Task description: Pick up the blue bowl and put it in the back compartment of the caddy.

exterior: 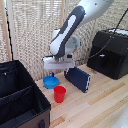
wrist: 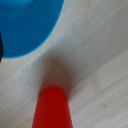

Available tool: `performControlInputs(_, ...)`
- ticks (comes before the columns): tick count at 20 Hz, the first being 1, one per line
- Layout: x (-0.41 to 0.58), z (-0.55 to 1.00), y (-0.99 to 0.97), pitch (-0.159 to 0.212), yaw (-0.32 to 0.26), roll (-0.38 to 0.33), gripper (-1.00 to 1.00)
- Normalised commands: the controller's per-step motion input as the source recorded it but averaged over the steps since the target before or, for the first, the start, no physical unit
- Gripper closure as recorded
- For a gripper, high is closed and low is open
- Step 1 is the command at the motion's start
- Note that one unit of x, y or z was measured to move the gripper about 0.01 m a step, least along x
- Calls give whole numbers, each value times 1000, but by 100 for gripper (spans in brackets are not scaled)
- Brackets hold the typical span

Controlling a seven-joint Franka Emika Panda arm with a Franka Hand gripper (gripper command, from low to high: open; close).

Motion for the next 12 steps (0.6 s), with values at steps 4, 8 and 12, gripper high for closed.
performControlInputs(4, 304, -195, 0, -51, 0, 0, -100)
performControlInputs(8, 218, -254, 0, -25, 13, -7, -100)
performControlInputs(12, 154, -232, 7, 0, 16, -47, 100)
